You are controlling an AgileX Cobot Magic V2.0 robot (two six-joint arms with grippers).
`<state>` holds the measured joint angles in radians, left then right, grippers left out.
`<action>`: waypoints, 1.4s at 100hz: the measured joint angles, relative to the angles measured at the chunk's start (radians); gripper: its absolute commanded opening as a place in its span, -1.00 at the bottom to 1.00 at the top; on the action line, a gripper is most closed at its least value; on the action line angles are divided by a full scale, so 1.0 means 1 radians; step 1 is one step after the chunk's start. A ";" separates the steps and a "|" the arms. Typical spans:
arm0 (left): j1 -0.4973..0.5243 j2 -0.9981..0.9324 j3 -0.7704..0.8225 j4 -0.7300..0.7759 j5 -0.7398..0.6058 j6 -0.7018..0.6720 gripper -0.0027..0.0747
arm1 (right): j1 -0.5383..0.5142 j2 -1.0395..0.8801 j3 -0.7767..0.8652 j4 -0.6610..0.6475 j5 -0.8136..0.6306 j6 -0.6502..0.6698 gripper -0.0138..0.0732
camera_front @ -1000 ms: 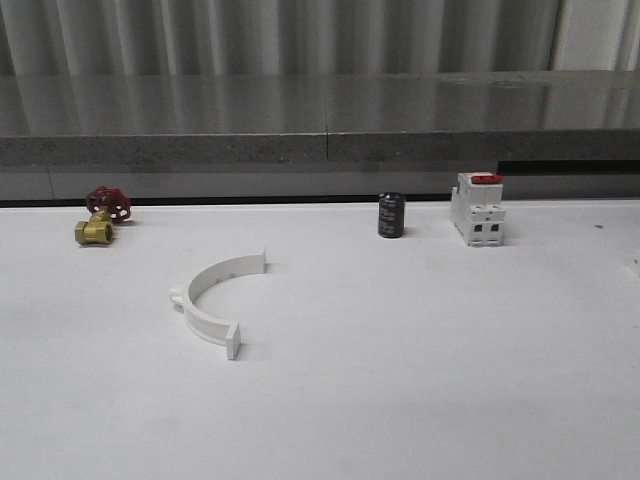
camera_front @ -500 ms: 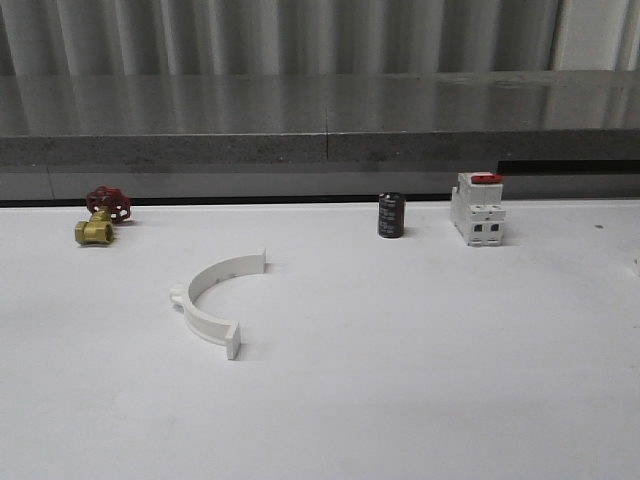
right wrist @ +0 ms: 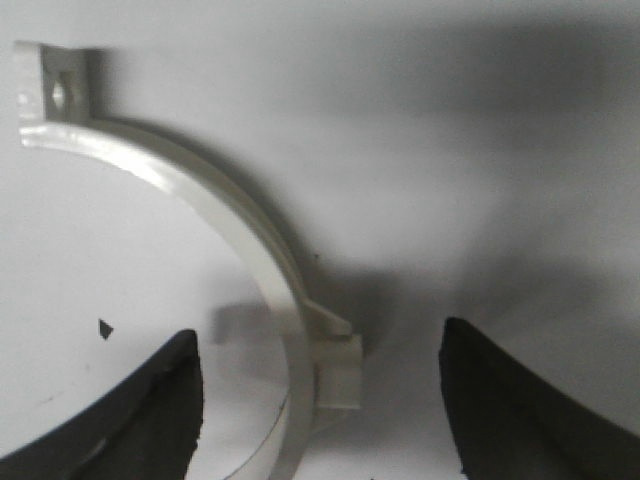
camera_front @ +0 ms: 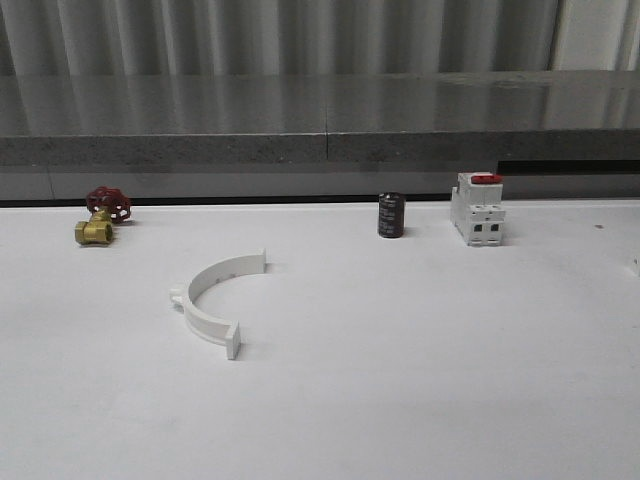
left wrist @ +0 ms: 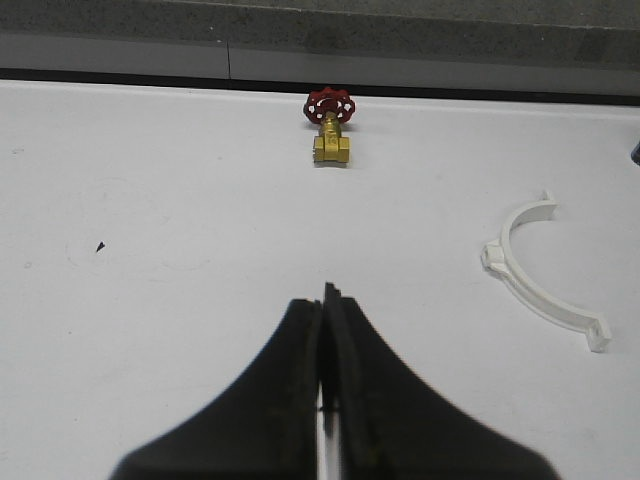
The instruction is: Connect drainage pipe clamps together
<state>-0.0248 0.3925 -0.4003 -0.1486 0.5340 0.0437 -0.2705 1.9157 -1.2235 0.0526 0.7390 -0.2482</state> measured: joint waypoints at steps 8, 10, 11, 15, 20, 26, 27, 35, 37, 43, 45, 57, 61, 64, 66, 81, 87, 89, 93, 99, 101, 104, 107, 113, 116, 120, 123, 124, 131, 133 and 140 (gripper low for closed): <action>0.000 0.000 0.000 0.000 0.000 0.000 -0.98 | 0.000 0.010 0.000 0.000 -0.004 -0.001 0.49; 0.000 0.000 0.000 0.000 0.000 0.000 -0.98 | 0.000 0.012 0.000 0.000 -0.004 -0.003 0.49; 0.000 0.000 0.000 0.000 0.000 0.000 -0.98 | 0.000 0.014 0.000 0.000 -0.006 -0.002 0.49; 0.000 0.000 0.000 0.000 0.000 0.000 -0.98 | 0.000 0.018 0.000 0.000 -0.006 -0.002 0.49; 0.000 0.000 0.000 0.000 0.000 0.000 -0.98 | 0.000 0.021 -0.002 0.000 -0.008 -0.003 0.47; 0.000 0.000 0.000 0.000 0.000 0.000 -0.98 | 0.000 0.021 -0.002 0.000 -0.008 -0.005 0.38; 0.000 0.000 0.000 0.000 0.000 0.000 -0.98 | 0.000 0.021 -0.002 0.000 -0.008 -0.005 0.35; 0.000 0.000 0.000 0.000 0.000 0.000 -0.98 | 0.000 0.021 -0.002 0.000 -0.008 -0.005 0.11; 0.000 0.000 0.000 0.000 0.000 0.000 -0.98 | 0.000 0.021 -0.002 0.000 -0.008 -0.007 0.03; 0.000 0.000 0.000 0.000 0.000 0.000 -0.98 | -0.002 0.021 -0.002 0.000 -0.008 -0.007 -0.17; 0.000 0.000 0.000 0.000 0.000 0.000 -0.98 | -0.002 0.021 -0.002 0.000 -0.008 -0.007 -0.24; 0.000 0.000 0.000 0.000 0.000 0.000 -0.98 | -0.002 0.021 -0.002 0.000 -0.008 -0.007 -0.57; 0.000 0.000 0.000 0.000 0.000 0.000 -0.98 | -0.002 0.021 -0.002 0.000 -0.008 -0.007 -0.65; 0.000 0.000 0.000 0.000 0.000 0.000 -0.98 | -0.002 0.021 -0.002 0.000 -0.006 -0.007 -0.68; 0.000 0.000 0.000 0.000 0.000 0.000 -0.98 | -0.002 0.021 -0.002 0.000 -0.006 -0.007 -0.69; 0.000 0.000 0.000 0.000 0.000 0.000 -0.98 | -0.002 0.021 -0.005 0.005 0.033 -0.007 -0.69; 0.000 0.000 0.000 0.000 0.000 0.000 -0.98 | -0.002 0.023 -0.015 0.019 0.058 -0.007 -0.69; 0.000 0.000 0.000 0.000 0.000 0.000 -0.98 | -0.002 0.023 -0.021 0.027 0.070 -0.007 -0.69; 0.000 0.000 0.000 0.000 0.000 0.000 -0.98 | -0.002 0.023 -0.034 0.049 0.092 -0.007 -0.69; 0.000 0.000 0.000 0.000 0.000 0.000 -0.98 | 0.008 0.023 -0.056 0.078 0.125 -0.007 -0.69; 0.000 0.000 0.000 0.000 0.000 0.000 -0.98 | 0.014 0.021 -0.063 0.088 0.132 -0.007 -0.69; 0.000 0.000 0.000 0.000 0.000 0.000 -0.98 | 0.026 0.013 -0.071 0.104 0.149 -0.002 -0.69; 0.000 0.000 0.000 0.000 0.000 0.000 -0.98 | 0.045 0.005 -0.079 0.111 0.161 0.001 -0.69; 0.000 0.000 0.000 0.000 0.000 0.000 -0.98 | 0.090 -0.020 -0.086 0.119 0.176 0.027 -0.69; 0.000 0.000 0.000 0.000 0.000 0.000 -0.98 | 0.119 -0.039 -0.086 0.123 0.180 0.043 -0.69; 0.000 0.000 0.000 0.000 0.000 0.000 -0.98 | 0.166 -0.057 -0.087 0.128 0.186 0.073 -0.69; 0.000 0.000 0.000 0.000 0.000 0.000 -0.98 | 0.201 -0.074 -0.090 0.131 0.186 0.096 -0.69; 0.000 0.000 0.000 0.000 0.000 0.000 -0.98 | 0.220 -0.077 -0.090 0.131 0.186 0.103 -0.69; 0.000 0.000 0.000 0.000 0.000 0.000 -0.98 | 0.319 -0.098 -0.098 0.132 0.184 0.172 -0.69; 0.000 0.000 0.000 0.000 0.000 0.000 -0.98 | 0.351 -0.101 -0.101 0.129 0.182 0.195 -0.69; 0.000 0.000 0.000 0.000 0.000 0.000 -0.98 | 0.462 -0.101 -0.115 0.091 0.171 0.283 -0.69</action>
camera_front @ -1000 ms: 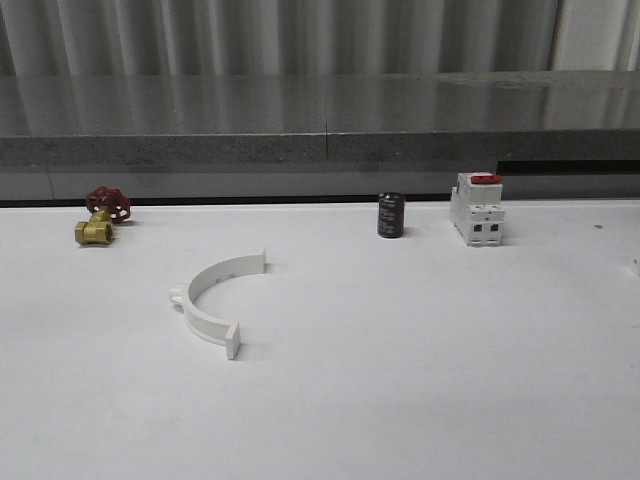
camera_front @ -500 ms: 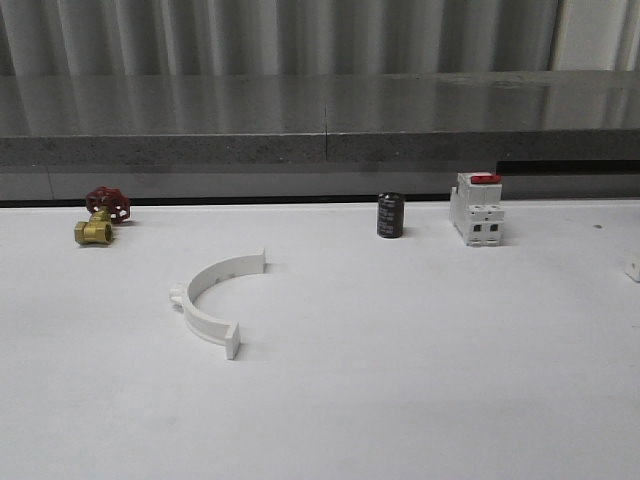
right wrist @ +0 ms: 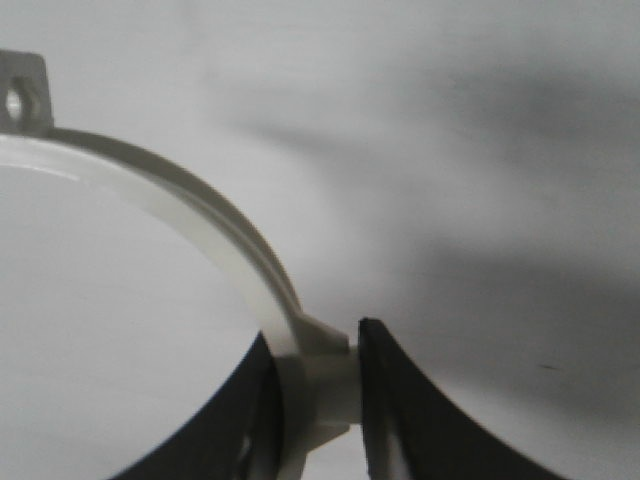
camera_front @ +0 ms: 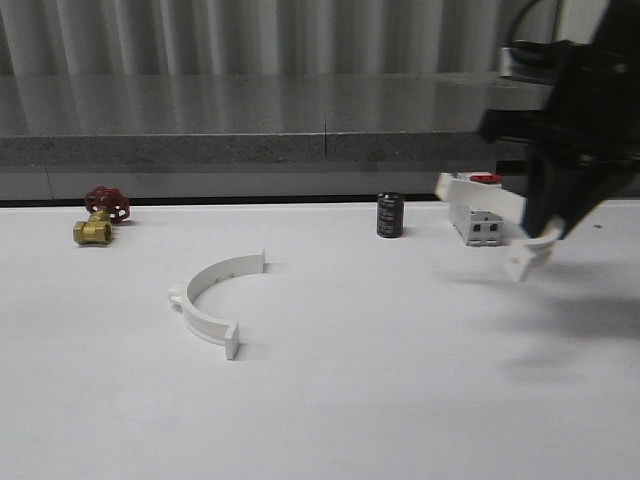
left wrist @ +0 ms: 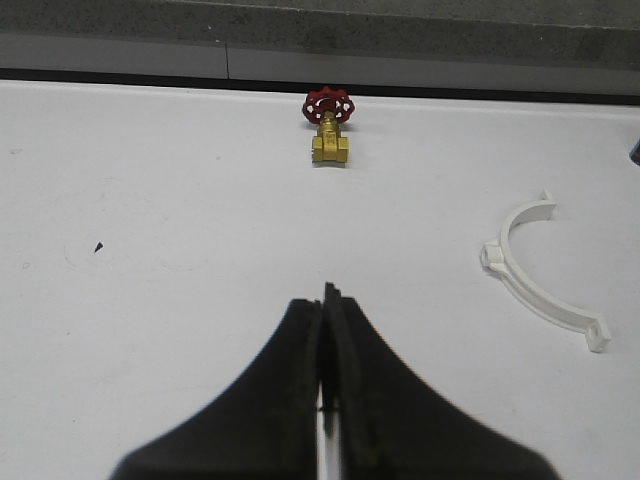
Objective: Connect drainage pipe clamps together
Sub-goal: 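Carry the second clamp half toward the first and align the ends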
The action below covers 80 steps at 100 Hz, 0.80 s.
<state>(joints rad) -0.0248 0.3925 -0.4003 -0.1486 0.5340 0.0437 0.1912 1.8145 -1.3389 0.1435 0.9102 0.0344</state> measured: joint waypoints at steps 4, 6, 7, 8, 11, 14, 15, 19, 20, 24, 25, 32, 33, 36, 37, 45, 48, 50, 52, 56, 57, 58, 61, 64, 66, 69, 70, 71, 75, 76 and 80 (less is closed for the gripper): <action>0.000 0.000 0.000 0.000 0.000 0.000 -0.98 | 0.054 0.003 -0.010 -0.037 -0.007 0.064 -0.69; 0.000 0.000 0.000 0.000 0.000 0.000 -0.98 | 0.085 0.008 -0.018 -0.056 -0.011 0.099 -0.69; 0.000 0.000 0.000 0.000 0.000 0.000 -0.98 | 0.105 0.009 -0.023 -0.063 -0.013 0.111 -0.69; 0.000 0.000 0.000 0.000 0.000 0.000 -0.98 | 0.114 0.011 -0.027 -0.077 -0.013 0.135 -0.69; 0.000 0.000 0.000 0.000 0.000 0.000 -0.98 | 0.150 0.021 -0.040 -0.102 -0.018 0.183 -0.69; 0.000 0.000 0.000 0.000 0.000 0.000 -0.98 | 0.189 0.031 -0.061 -0.128 -0.023 0.230 -0.69; 0.000 0.000 0.000 0.000 0.000 0.000 -0.98 | 0.196 0.037 -0.065 -0.135 -0.022 0.252 -0.69; 0.000 0.000 0.000 0.000 0.000 0.000 -0.98 | 0.235 0.053 -0.092 -0.171 -0.025 0.302 -0.69; 0.000 0.000 0.000 0.000 0.000 0.000 -0.98 | 0.240 0.060 -0.097 -0.181 -0.025 0.320 -0.69; 0.000 0.000 0.000 0.000 0.000 0.000 -0.98 | 0.270 0.077 -0.124 -0.205 -0.025 0.362 -0.69; 0.000 0.000 0.000 0.000 0.000 0.000 -0.98 | 0.275 0.085 -0.128 -0.214 -0.025 0.377 -0.69; 0.000 0.000 0.000 0.000 0.000 0.000 -0.98 | 0.311 0.122 -0.172 -0.237 -0.025 0.431 -0.69; 0.000 0.000 0.000 0.000 0.000 0.000 -0.98 | 0.317 0.126 -0.181 -0.239 -0.025 0.436 -0.69; 0.000 0.000 0.000 0.000 0.000 0.000 -0.98 | 0.327 0.146 -0.198 -0.244 -0.025 0.452 -0.69; 0.000 0.000 0.000 0.000 0.000 0.000 -0.98 | 0.331 0.150 -0.207 -0.243 -0.025 0.460 -0.69; 0.000 0.000 0.000 0.000 0.000 0.000 -0.98 | 0.347 0.191 -0.250 -0.248 -0.014 0.497 -0.69; 0.000 0.000 0.000 0.000 0.000 0.000 -0.98 | 0.351 0.207 -0.264 -0.248 -0.008 0.511 -0.69; 0.000 0.000 0.000 0.000 0.000 0.000 -0.98 | 0.351 0.215 -0.274 -0.248 -0.007 0.517 -0.69; 0.000 0.000 0.000 0.000 0.000 0.000 -0.98 | 0.353 0.221 -0.283 -0.248 -0.002 0.523 -0.69; 0.000 0.000 0.000 0.000 0.000 0.000 -0.98 | 0.353 0.235 -0.298 -0.248 0.005 0.537 -0.69; 0.000 0.000 0.000 0.000 0.000 0.000 -0.98 | 0.353 0.240 -0.298 -0.250 0.005 0.537 -0.69; 0.000 0.000 0.000 0.000 0.000 0.000 -0.98 | 0.353 0.242 -0.303 -0.250 0.005 0.542 -0.69; 0.000 0.000 0.000 0.000 0.000 0.000 -0.98 | 0.353 0.247 -0.309 -0.252 0.010 0.551 -0.69; 0.000 0.000 0.000 0.000 0.000 0.000 -0.98 | 0.353 0.251 -0.311 -0.252 0.012 0.560 -0.69; 0.000 0.000 0.000 0.000 0.000 0.000 -0.98 | 0.353 0.254 -0.313 -0.252 0.015 0.566 -0.69; 0.000 0.000 0.000 0.000 0.000 0.000 -0.98 | 0.353 0.255 -0.315 -0.252 0.020 0.575 -0.69; 0.000 0.000 0.000 0.000 0.000 0.000 -0.98 | 0.353 0.255 -0.315 -0.252 0.019 0.577 -0.69; 0.000 0.000 0.000 0.000 0.000 0.000 -0.98 | 0.353 0.255 -0.315 -0.252 0.020 0.579 -0.69; 0.000 0.000 0.000 0.000 0.000 0.000 -0.98 | 0.353 0.256 -0.315 -0.252 0.024 0.591 -0.69; 0.000 0.000 0.000 0.000 0.000 0.000 -0.98 | 0.353 0.256 -0.315 -0.252 0.024 0.595 -0.69; 0.000 0.000 0.000 0.000 0.000 0.000 -0.98 | 0.353 0.256 -0.315 -0.252 0.024 0.603 -0.69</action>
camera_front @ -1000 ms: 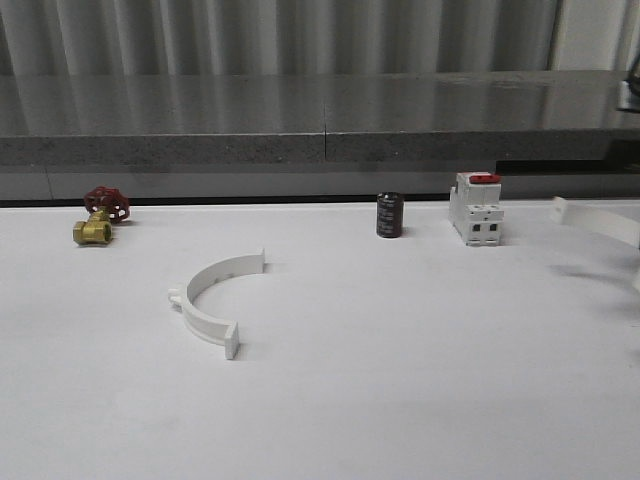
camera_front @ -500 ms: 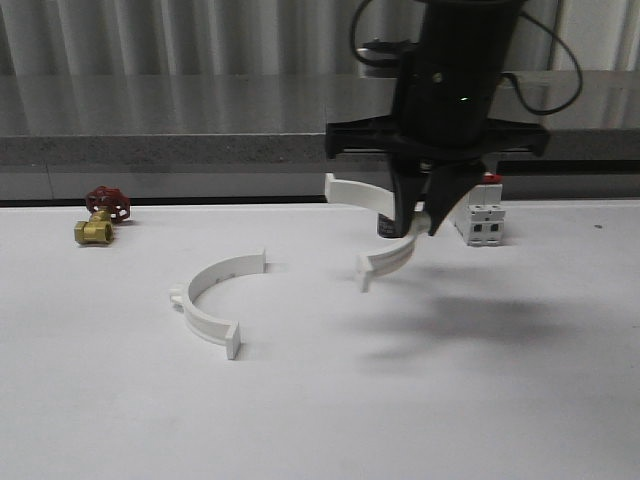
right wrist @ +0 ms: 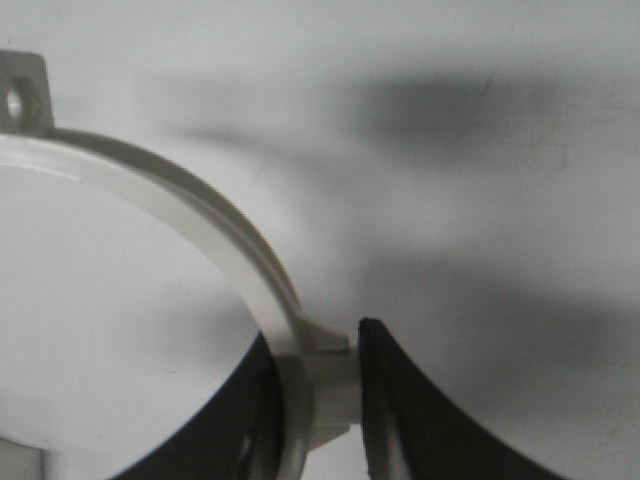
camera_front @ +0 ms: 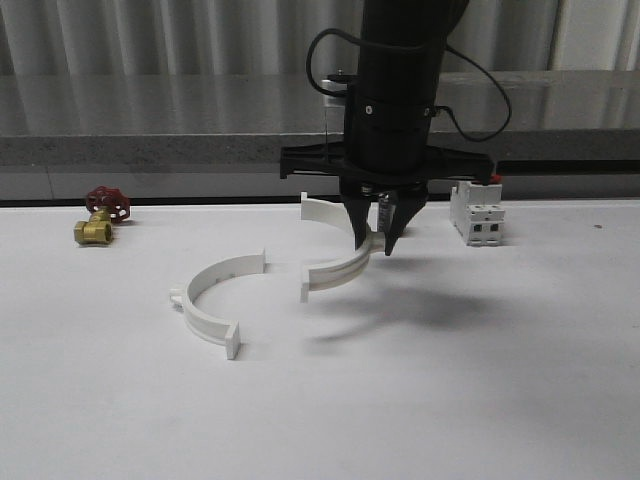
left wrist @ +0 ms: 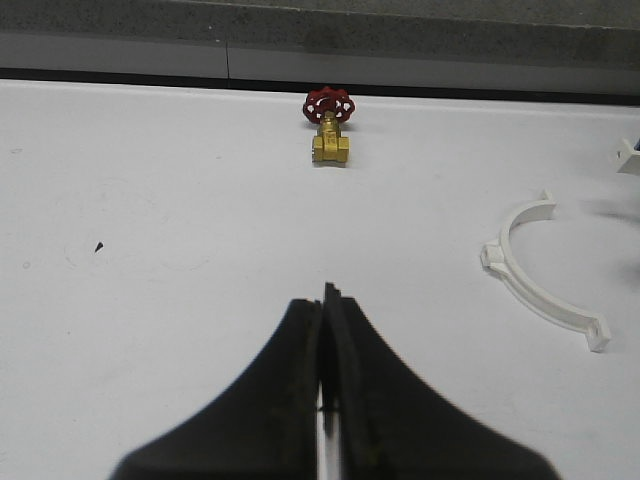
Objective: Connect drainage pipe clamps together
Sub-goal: 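Carry the second clamp half toward the first and align the ends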
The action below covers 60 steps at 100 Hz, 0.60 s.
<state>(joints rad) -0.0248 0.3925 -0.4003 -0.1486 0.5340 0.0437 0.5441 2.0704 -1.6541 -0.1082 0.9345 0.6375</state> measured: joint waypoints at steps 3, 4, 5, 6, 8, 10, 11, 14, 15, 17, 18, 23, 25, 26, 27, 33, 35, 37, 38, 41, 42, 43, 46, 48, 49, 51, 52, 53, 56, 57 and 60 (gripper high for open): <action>0.000 0.000 0.000 0.000 0.000 0.000 -0.98 | 0.000 0.000 0.000 0.000 0.000 0.004 -0.69; 0.000 0.000 0.000 0.000 0.000 0.000 -0.98 | 0.000 0.000 -0.002 0.000 0.000 0.005 -0.69; 0.000 0.000 0.000 0.000 0.000 0.000 -0.98 | 0.000 0.000 -0.001 0.000 0.000 0.006 -0.69; 0.000 0.000 0.000 0.000 0.000 0.000 -0.98 | 0.000 0.000 -0.001 0.000 0.000 0.006 -0.69; 0.000 0.000 0.000 0.000 0.000 0.000 -0.98 | 0.003 0.000 -0.001 0.000 0.000 0.009 -0.69; 0.000 0.000 0.000 0.000 0.000 0.000 -0.98 | 0.005 0.000 -0.001 0.000 0.000 0.009 -0.69; 0.000 0.000 0.000 0.000 0.000 0.000 -0.98 | 0.005 0.000 -0.001 0.000 0.000 0.009 -0.69; 0.000 0.000 0.000 0.000 0.000 0.000 -0.98 | 0.009 0.002 -0.001 0.000 0.000 0.013 -0.69; 0.000 0.000 0.000 0.000 0.000 0.000 -0.98 | 0.009 0.002 -0.001 -0.002 0.000 0.014 -0.69; 0.000 0.000 0.000 0.000 0.000 0.000 -0.98 | 0.012 0.004 -0.002 -0.002 0.000 0.014 -0.69; 0.000 0.000 0.000 0.000 0.000 0.000 -0.98 | 0.013 0.004 -0.002 -0.002 0.000 0.014 -0.69; 0.000 0.000 0.000 0.000 0.000 0.000 -0.98 | 0.025 0.011 -0.002 -0.002 0.000 0.014 -0.69; 0.000 0.000 0.000 0.000 0.000 0.000 -0.98 | 0.029 0.013 -0.002 -0.002 -0.002 0.015 -0.69; 0.000 0.000 0.000 0.000 0.000 0.000 -0.98 | 0.030 0.017 -0.002 -0.002 -0.002 0.015 -0.69; 0.000 0.000 0.000 0.000 0.000 0.000 -0.98 | 0.033 0.019 -0.002 -0.002 -0.002 0.018 -0.69; 0.000 0.000 0.000 0.000 0.000 0.000 -0.98 | 0.042 0.033 -0.002 -0.002 -0.003 0.030 -0.69; 0.000 0.000 0.000 0.000 0.000 0.000 -0.98 | 0.044 0.035 -0.002 -0.002 -0.004 0.033 -0.69; 0.000 0.000 0.000 0.000 0.000 0.000 -0.98 | 0.048 0.041 -0.002 0.000 -0.006 0.039 -0.69; 0.000 0.000 0.000 0.000 0.000 0.000 -0.98 | 0.049 0.044 -0.002 0.000 -0.006 0.041 -0.69; 0.000 0.000 0.000 0.000 0.000 0.000 -0.98 | 0.050 0.049 -0.002 0.000 -0.006 0.045 -0.69; 0.000 0.000 0.000 0.000 0.000 0.000 -0.98 | 0.050 0.049 -0.002 0.000 -0.006 0.045 -0.69; 0.000 0.000 0.000 0.000 0.000 0.000 -0.98 | 0.050 0.052 -0.002 0.000 -0.007 0.048 -0.69; 0.000 0.000 0.000 0.000 0.000 0.000 -0.98 | 0.052 0.057 -0.002 0.000 -0.011 0.052 -0.69; 0.000 0.000 0.000 0.000 0.000 0.000 -0.98 | 0.052 0.059 -0.002 0.000 -0.013 0.052 -0.69; 0.000 0.000 0.000 0.000 0.000 0.000 -0.98 | 0.052 0.059 -0.002 0.000 -0.013 0.054 -0.69; 0.000 0.000 0.000 0.000 0.000 0.000 -0.98 | 0.052 0.061 -0.002 0.000 -0.015 0.056 -0.69; 0.000 0.000 0.000 0.000 0.000 0.000 -0.98 | 0.052 0.061 -0.002 0.000 -0.017 0.056 -0.69; 0.000 0.000 0.000 0.000 0.000 0.000 -0.98 | 0.052 0.061 -0.002 0.000 -0.018 0.056 -0.69; 0.000 0.000 0.000 0.000 0.000 0.000 -0.98 | 0.052 0.061 -0.002 0.000 -0.023 0.060 -0.69; 0.000 0.000 0.000 0.000 0.000 0.000 -0.98 | 0.052 0.061 -0.002 0.000 -0.023 0.060 -0.69; 0.000 0.000 0.000 0.000 0.000 0.000 -0.98 | 0.052 0.061 -0.002 0.000 -0.027 0.064 -0.69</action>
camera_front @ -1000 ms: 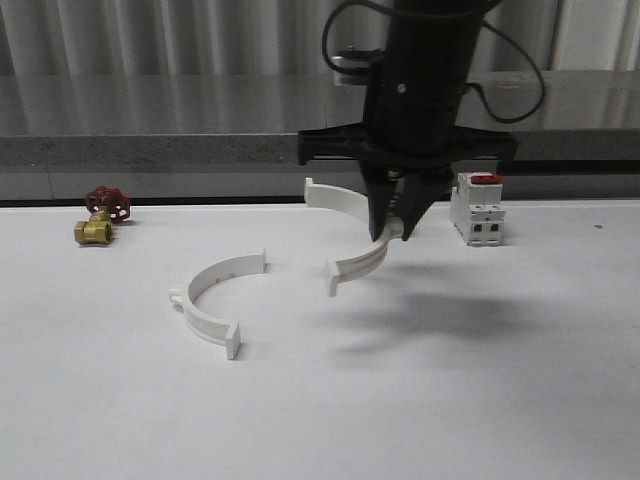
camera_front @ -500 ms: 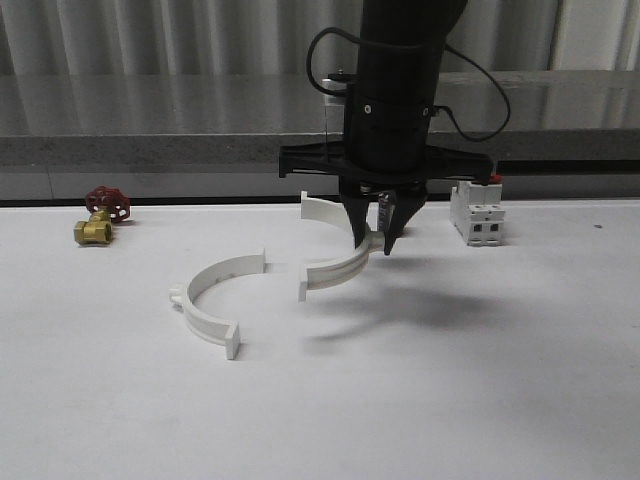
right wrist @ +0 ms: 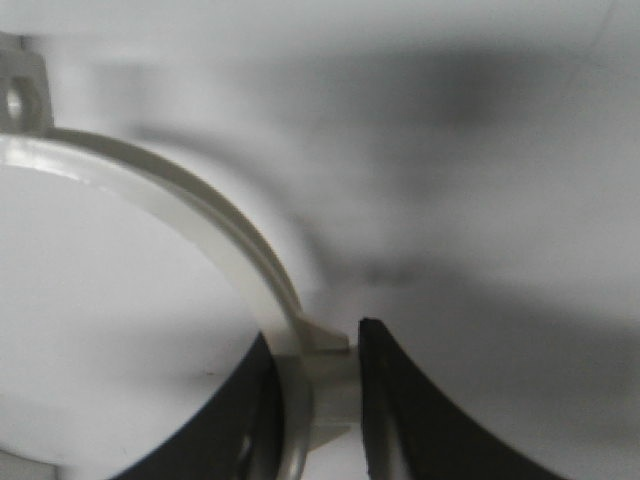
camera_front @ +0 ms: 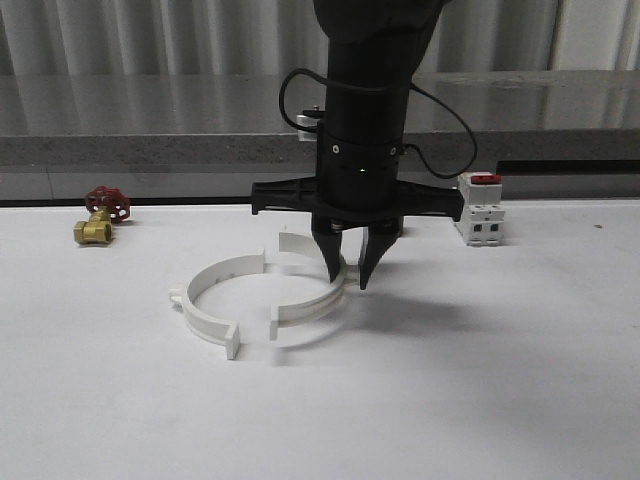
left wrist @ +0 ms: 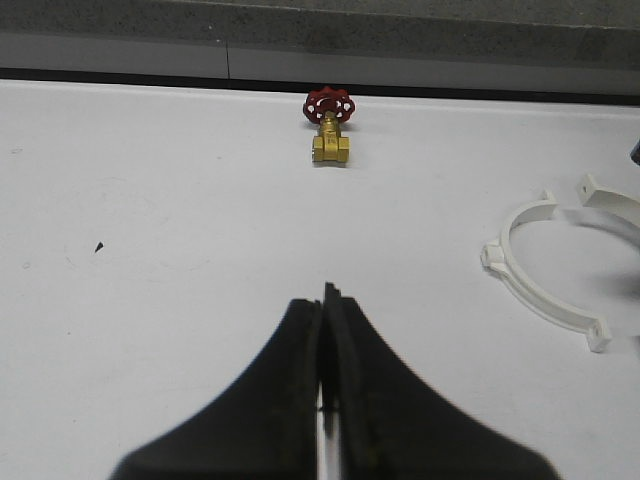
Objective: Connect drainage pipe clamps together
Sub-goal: 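Carry the second clamp half toward the first and align the ends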
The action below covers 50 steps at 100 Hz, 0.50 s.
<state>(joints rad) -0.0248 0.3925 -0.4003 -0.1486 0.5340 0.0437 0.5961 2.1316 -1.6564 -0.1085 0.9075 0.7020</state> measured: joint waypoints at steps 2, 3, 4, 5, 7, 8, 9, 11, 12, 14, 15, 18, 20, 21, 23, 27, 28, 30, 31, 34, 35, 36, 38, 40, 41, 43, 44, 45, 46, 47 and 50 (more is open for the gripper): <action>0.000 0.000 0.000 0.000 0.000 0.000 -0.98 | 0.000 0.000 0.000 0.000 -0.001 0.002 -0.69; 0.000 0.000 0.000 0.000 0.000 0.000 -0.98 | 0.000 0.000 0.000 0.000 -0.001 0.002 -0.69; 0.000 0.000 0.000 0.000 0.000 0.000 -0.98 | 0.000 0.000 0.000 0.000 -0.003 0.004 -0.69; 0.000 0.000 0.000 0.000 0.000 0.000 -0.98 | 0.000 0.000 0.000 0.000 -0.003 0.007 -0.69; 0.000 0.000 0.000 0.000 0.000 0.000 -0.98 | 0.000 0.000 0.000 0.000 -0.003 0.010 -0.69; 0.000 0.000 0.000 0.000 0.000 0.000 -0.98 | 0.000 0.000 0.000 0.000 -0.003 0.011 -0.69; 0.000 0.000 0.000 0.000 0.000 0.000 -0.98 | 0.000 0.000 0.000 0.000 -0.003 0.013 -0.69; 0.000 0.000 0.000 0.000 0.000 0.000 -0.98 | 0.000 0.000 0.000 0.000 -0.004 0.016 -0.69; 0.000 0.000 0.000 0.000 0.000 0.000 -0.98 | 0.000 0.000 0.000 0.000 -0.004 0.015 -0.69; 0.000 0.000 0.000 0.000 0.000 0.000 -0.98 | 0.000 0.000 0.000 0.000 -0.004 0.018 -0.69; 0.000 0.000 0.000 0.000 0.000 0.000 -0.98 | 0.000 0.000 0.000 0.000 -0.004 0.018 -0.69; 0.000 0.000 0.000 0.000 0.000 0.000 -0.98 | 0.000 0.000 0.000 0.000 -0.005 0.020 -0.69; 0.000 0.000 0.000 0.000 0.000 0.000 -0.98 | 0.000 0.000 0.000 0.000 -0.005 0.023 -0.69; 0.000 0.000 0.000 0.000 0.000 0.000 -0.98 | 0.000 0.000 0.000 0.000 -0.007 0.023 -0.69; 0.000 0.000 0.000 0.000 0.000 0.000 -0.98 | 0.000 0.000 0.000 0.000 -0.007 0.025 -0.69; 0.000 0.000 0.000 0.000 0.000 0.000 -0.98 | 0.000 0.000 0.000 0.000 -0.009 0.025 -0.69; 0.000 0.000 0.000 0.000 0.000 0.000 -0.98 | 0.000 0.000 0.000 0.000 -0.009 0.026 -0.69; 0.000 0.000 0.000 0.000 0.000 0.000 -0.98 | 0.000 0.000 0.000 0.000 -0.010 0.027 -0.69; 0.000 0.000 0.000 0.000 0.000 0.000 -0.98 | 0.000 0.000 0.000 0.000 -0.011 0.027 -0.69; 0.000 0.000 0.000 0.000 0.000 0.000 -0.98 | 0.000 0.000 0.000 0.000 -0.013 0.028 -0.69; 0.000 0.000 0.000 0.000 0.000 0.000 -0.98 | 0.000 0.000 0.000 0.000 -0.015 0.028 -0.69; 0.000 0.000 0.000 0.000 0.000 0.000 -0.98 | 0.000 0.000 0.000 0.000 -0.015 0.028 -0.69; 0.000 0.000 0.000 0.000 0.000 0.000 -0.98 | 0.000 0.000 0.000 0.000 -0.015 0.028 -0.69; 0.000 0.000 0.000 0.000 0.000 0.000 -0.98 | 0.000 0.000 0.000 0.000 -0.015 0.028 -0.69; 0.000 0.000 0.000 0.000 0.000 0.000 -0.98 | 0.000 0.000 0.000 0.000 -0.015 0.030 -0.69; 0.000 0.000 0.000 0.000 0.000 0.000 -0.98 | 0.000 0.000 0.000 0.000 -0.015 0.030 -0.69; 0.000 0.000 0.000 0.000 0.000 0.000 -0.98 | 0.000 0.000 0.000 0.000 -0.015 0.030 -0.69; 0.000 0.000 0.000 0.000 0.000 0.000 -0.98 | 0.000 0.000 0.000 0.000 -0.015 0.030 -0.69; 0.000 0.000 0.000 0.000 0.000 0.000 -0.98 | 0.001 0.000 0.000 0.000 -0.015 0.030 -0.69; 0.000 0.000 0.000 0.000 0.000 0.000 -0.98 | 0.001 0.000 0.000 0.000 -0.015 0.030 -0.69; 0.000 0.000 0.000 0.000 0.000 0.000 -0.98 | 0.001 0.000 0.000 0.000 -0.017 0.030 -0.69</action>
<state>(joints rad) -0.0248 0.3925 -0.4003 -0.1486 0.5340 0.0437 0.5967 2.1316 -1.6564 -0.1085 0.8904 0.7315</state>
